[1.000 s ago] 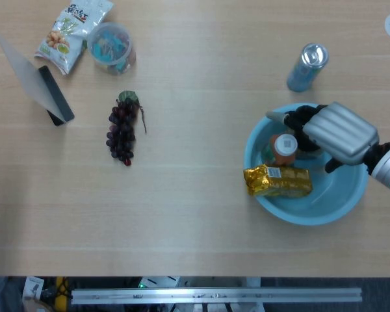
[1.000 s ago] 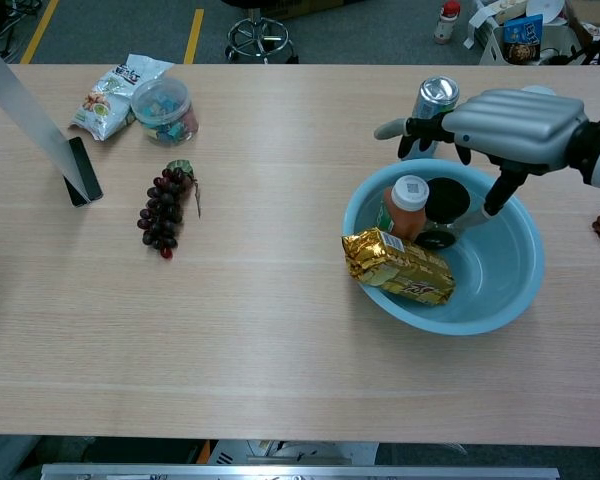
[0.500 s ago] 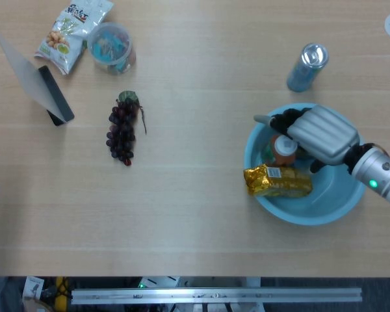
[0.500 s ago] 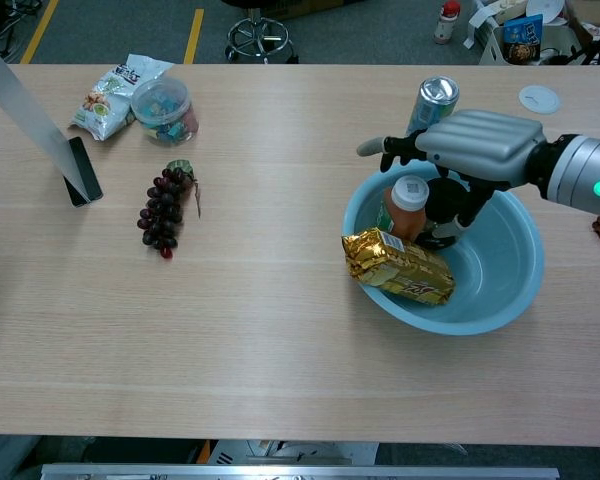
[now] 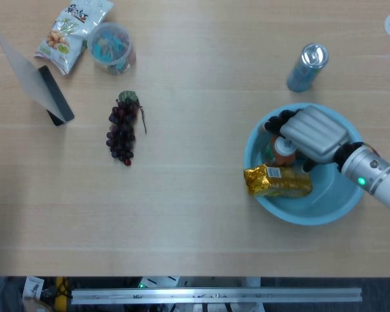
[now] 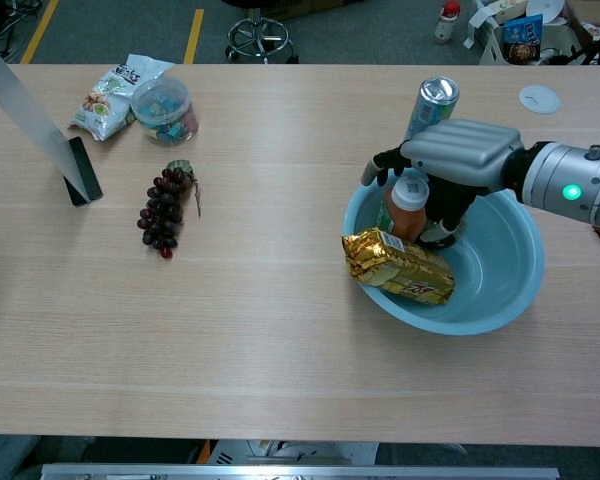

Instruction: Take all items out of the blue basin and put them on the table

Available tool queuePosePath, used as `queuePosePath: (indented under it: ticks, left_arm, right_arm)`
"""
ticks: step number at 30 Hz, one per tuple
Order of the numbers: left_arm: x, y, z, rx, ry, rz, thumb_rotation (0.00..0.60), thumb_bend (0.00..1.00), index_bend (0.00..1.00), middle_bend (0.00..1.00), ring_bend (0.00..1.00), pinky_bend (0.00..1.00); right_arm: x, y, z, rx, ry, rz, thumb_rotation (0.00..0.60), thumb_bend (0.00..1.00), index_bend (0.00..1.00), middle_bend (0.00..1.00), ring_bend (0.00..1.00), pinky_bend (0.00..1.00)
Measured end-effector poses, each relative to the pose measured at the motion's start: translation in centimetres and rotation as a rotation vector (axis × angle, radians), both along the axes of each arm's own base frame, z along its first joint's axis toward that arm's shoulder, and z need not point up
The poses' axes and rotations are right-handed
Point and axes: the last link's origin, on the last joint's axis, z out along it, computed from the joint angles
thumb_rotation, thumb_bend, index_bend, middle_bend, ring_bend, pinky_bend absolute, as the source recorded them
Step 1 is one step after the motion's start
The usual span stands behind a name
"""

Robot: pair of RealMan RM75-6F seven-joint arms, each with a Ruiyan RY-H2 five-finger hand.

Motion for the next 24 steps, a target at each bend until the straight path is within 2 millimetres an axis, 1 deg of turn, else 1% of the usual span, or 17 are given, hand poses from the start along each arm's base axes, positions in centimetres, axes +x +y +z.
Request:
queuePosePath:
  ticks: [13, 19, 21, 24]
  left_arm:
    - [-0.35, 0.04, -0.13, -0.006, -0.003, 0.006, 0.6, 0.27, 0.31, 0.31, 0.25, 0.32]
    - [-0.53, 0.12, -0.19, -0.013, -0.001, 0.01, 0.6, 0.27, 0.31, 0.31, 0.25, 0.32]
    - [-0.55, 0.15, -0.25, -0.015, -0.003, 0.01, 0.6, 0.27, 0.31, 0.31, 0.25, 0.32]
    - [-0.65, 0.14, -0.28, -0.017, -0.003, 0.011, 0.6, 0.27, 0.31, 0.31, 0.25, 0.32]
  right_arm:
    - [-0.15, -0.22, -0.04, -0.014, 0.025, -0.014, 0.6, 0.1, 0.29, 0.36, 0.34, 0.52]
    - [-0.25, -0.27, 0.06, -0.026, 0.042, -0.018, 0.6, 0.11, 0.33, 0.38, 0.37, 0.56]
    - [-0.14, -0.22, -0.02, -0.028, 0.041, -0.019, 0.6, 0.13, 0.37, 0.4, 0.4, 0.59]
    - [0.02, -0.21, -0.16, -0.035, 0.038, -0.018, 0.6, 0.2, 0.43, 0.43, 0.44, 0.63]
